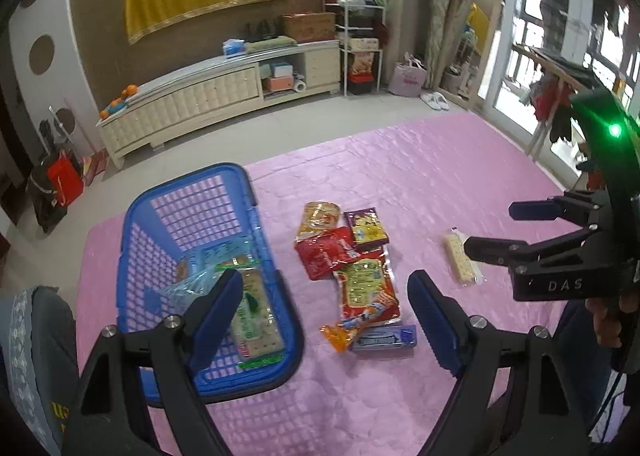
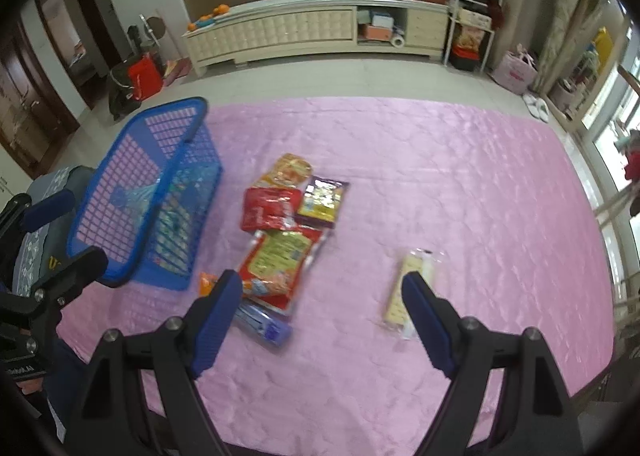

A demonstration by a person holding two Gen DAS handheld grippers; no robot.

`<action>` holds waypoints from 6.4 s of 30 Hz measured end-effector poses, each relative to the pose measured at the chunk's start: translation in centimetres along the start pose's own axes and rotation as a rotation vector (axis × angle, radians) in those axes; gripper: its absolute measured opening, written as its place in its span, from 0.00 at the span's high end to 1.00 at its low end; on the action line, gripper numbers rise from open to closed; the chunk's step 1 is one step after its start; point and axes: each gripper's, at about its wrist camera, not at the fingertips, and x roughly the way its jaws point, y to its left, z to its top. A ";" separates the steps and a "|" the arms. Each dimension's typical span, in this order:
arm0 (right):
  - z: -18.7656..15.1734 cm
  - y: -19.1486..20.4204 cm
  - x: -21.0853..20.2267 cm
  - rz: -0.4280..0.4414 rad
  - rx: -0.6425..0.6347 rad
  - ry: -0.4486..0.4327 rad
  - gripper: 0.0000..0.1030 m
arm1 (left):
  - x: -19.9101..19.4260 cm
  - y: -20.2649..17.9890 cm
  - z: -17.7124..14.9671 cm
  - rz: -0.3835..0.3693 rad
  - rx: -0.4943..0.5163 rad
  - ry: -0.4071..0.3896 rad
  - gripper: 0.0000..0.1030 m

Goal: Organize snacks
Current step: 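Withdraw both grippers from the basket toward the remaining snacks, then grasp the orange stick pack with the left gripper while the right gripper grasps the clear cracker sandwich, then lift and carry both held snacks over the blue basket with both grippers, then open the right gripper to drop the cracker sandwich while the left gripper releases the orange pack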

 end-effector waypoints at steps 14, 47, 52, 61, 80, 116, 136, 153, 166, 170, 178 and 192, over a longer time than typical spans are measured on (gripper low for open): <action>-2.8 -6.1 1.4 -0.015 0.106 0.019 0.17 | 4.5 -6.5 -0.1 -0.018 0.204 0.096 0.20; -5.8 -9.4 8.9 -0.019 0.174 0.157 0.17 | 17.3 -7.2 -4.4 0.016 0.337 0.443 0.57; -5.7 -9.0 8.3 -0.026 0.170 0.156 0.17 | 17.2 -6.8 -5.0 -0.006 0.310 0.463 0.80; -4.9 -9.0 6.8 -0.075 0.192 0.141 0.17 | 14.7 -6.3 -4.3 -0.039 0.228 0.405 0.89; -2.4 -10.6 9.7 -0.021 0.244 0.182 0.17 | 13.4 -6.3 -0.7 -0.019 0.072 0.267 0.89; -2.1 -7.8 7.6 -0.015 0.127 0.123 0.52 | 9.3 -5.7 -0.3 -0.053 0.006 0.158 0.89; 2.7 4.1 -0.1 0.146 -0.100 -0.063 0.52 | -1.2 2.7 -0.7 0.044 -0.084 -0.005 0.89; 4.2 15.0 2.0 0.213 -0.389 -0.096 0.52 | -3.9 11.1 -4.6 0.153 -0.229 0.000 0.89; 3.3 21.8 7.6 0.052 -0.681 -0.098 0.52 | -2.6 15.0 -6.9 0.161 -0.311 0.036 0.89; 2.9 22.3 8.4 0.084 -0.693 -0.072 0.52 | -2.4 15.6 -7.2 0.150 -0.325 0.038 0.89; 2.1 23.4 8.8 0.129 -0.718 0.005 0.46 | -2.4 15.9 -7.4 0.141 -0.335 0.038 0.89; 2.8 20.7 5.3 0.190 -0.589 -0.028 0.18 | -3.8 14.5 -7.2 0.151 -0.308 0.031 0.89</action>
